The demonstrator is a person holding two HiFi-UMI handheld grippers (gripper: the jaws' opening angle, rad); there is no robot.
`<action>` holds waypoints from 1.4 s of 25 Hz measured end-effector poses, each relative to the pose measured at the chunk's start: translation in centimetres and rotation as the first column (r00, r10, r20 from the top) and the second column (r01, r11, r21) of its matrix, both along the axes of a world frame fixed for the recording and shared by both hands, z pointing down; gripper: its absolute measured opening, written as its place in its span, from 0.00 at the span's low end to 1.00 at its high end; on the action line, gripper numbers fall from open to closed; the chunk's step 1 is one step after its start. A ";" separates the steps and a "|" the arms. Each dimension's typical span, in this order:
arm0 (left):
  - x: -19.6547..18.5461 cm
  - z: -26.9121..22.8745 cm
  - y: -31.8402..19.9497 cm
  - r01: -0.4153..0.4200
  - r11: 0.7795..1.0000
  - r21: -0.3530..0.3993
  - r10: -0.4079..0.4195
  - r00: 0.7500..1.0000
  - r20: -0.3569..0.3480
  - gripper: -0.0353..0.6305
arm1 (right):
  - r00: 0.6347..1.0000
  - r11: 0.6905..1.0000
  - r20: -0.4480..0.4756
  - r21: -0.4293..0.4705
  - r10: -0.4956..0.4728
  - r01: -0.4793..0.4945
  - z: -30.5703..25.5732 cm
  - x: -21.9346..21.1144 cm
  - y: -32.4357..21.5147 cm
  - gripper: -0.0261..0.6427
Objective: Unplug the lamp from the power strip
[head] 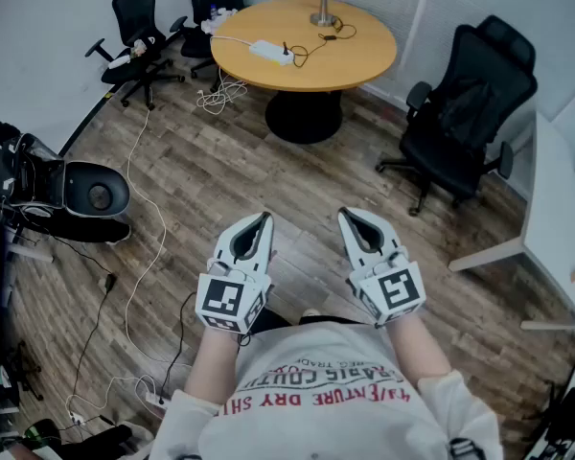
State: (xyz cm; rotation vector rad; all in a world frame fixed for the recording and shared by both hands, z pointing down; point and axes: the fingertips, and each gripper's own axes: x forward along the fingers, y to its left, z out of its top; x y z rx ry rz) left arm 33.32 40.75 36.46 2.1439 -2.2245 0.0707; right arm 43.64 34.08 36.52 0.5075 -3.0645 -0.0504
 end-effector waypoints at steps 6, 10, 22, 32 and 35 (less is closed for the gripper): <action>-0.1 0.4 -0.9 -0.011 1.000 -0.003 0.011 1.000 -0.012 0.09 | 1.000 1.000 -0.011 -0.012 0.009 -0.009 0.7 -0.2 -0.7 0.08; -0.6 0.7 -1.8 -0.022 1.000 -0.010 0.022 0.999 -0.025 0.09 | 0.999 0.999 -0.013 -0.040 0.034 -0.035 1.0 -0.5 -1.7 0.08; -7.3 1.8 -6.0 -0.065 0.997 -0.048 0.062 0.997 -0.049 0.09 | 0.997 0.994 -0.043 -0.080 0.068 -0.071 2.3 -7.1 -5.5 0.08; -20.9 0.7 -11.0 -0.136 0.989 -0.056 0.133 0.990 -0.056 0.09 | 0.986 0.982 -0.060 -0.103 0.153 -0.158 1.6 -19.7 -10.1 0.08; -25.8 0.3 -12.0 -0.155 0.986 -0.056 0.151 0.987 -0.056 0.09 | 0.981 0.976 -0.064 -0.108 0.183 -0.190 1.5 -23.9 -11.2 0.08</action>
